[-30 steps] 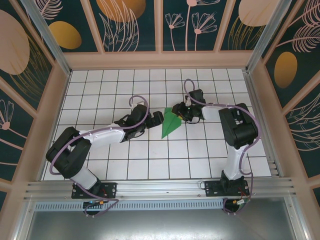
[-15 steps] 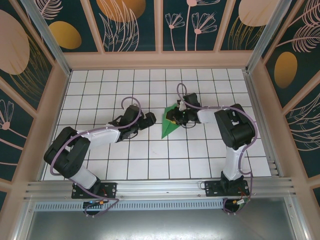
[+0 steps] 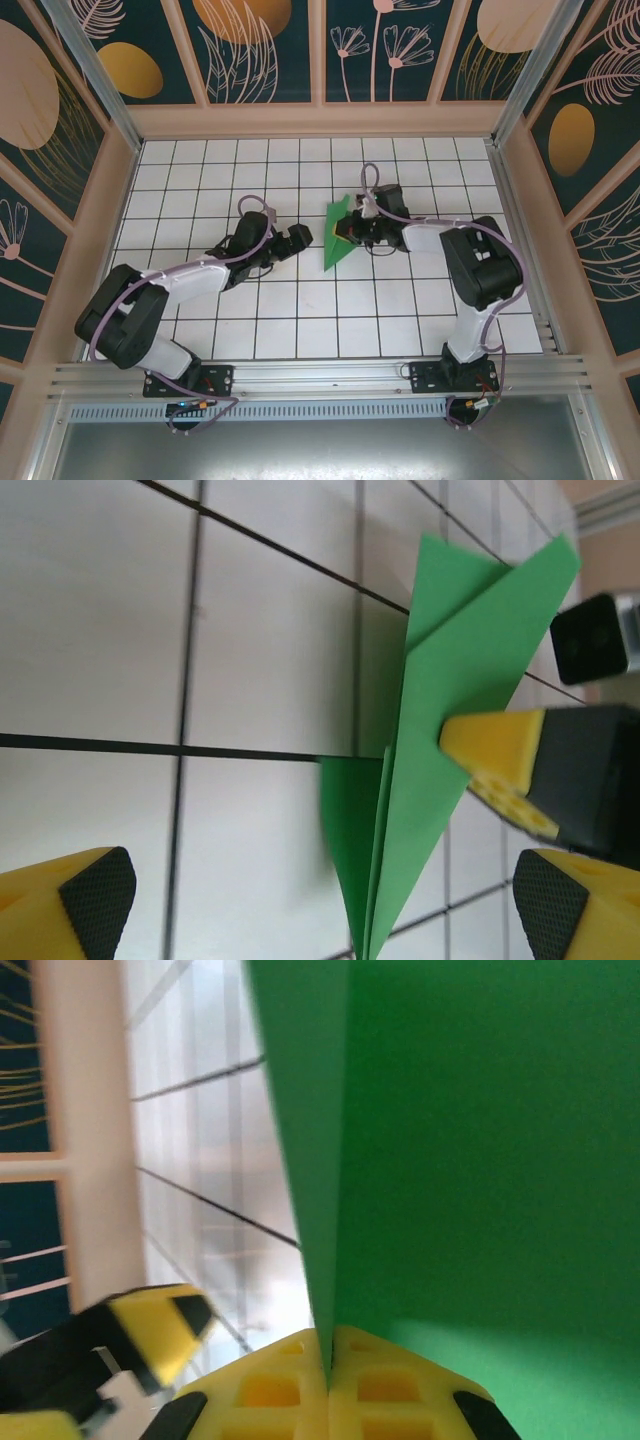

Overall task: Fold a paper plane with a square sheet of paper (pick it up from the middle)
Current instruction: Pick up the paper from the center of the table, then turn over the paper at the center of the table.

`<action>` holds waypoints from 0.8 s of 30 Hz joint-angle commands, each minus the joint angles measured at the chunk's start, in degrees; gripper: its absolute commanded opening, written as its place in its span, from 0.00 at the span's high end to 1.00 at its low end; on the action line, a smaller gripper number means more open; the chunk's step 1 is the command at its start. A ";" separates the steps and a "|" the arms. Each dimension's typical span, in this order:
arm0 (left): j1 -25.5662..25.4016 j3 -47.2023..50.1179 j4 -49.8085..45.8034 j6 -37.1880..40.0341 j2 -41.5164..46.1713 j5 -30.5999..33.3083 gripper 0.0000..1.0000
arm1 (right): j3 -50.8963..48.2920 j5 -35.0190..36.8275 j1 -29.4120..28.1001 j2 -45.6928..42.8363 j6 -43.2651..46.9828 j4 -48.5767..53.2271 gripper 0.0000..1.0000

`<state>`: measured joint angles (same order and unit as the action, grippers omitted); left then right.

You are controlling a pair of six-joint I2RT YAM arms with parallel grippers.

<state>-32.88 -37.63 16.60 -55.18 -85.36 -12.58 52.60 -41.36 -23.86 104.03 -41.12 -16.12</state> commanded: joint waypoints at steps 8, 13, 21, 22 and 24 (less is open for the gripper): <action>0.46 2.93 24.24 -7.87 0.46 -17.46 0.01 | -1.42 -15.54 0.96 -5.01 -10.95 -18.35 0.98; 0.46 3.23 31.99 -11.81 -3.40 -20.38 0.04 | -1.33 -16.36 0.48 -5.54 -13.30 -19.94 0.98; 0.49 3.60 39.02 -15.13 -6.99 -22.21 0.15 | -1.06 -17.78 0.10 -4.83 -16.53 -22.03 0.98; 0.45 3.70 39.27 -15.35 -7.13 -22.01 0.17 | -0.95 -17.86 0.11 -4.74 -16.75 -22.07 0.98; 0.49 3.79 39.22 -15.37 -7.20 -21.47 0.22 | -0.85 -18.13 0.05 -4.57 -16.91 -22.11 0.98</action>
<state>-32.88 -34.39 51.00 -69.47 -92.01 -32.99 51.94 -57.28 -23.35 100.38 -56.97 -34.83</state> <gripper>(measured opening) 0.788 0.057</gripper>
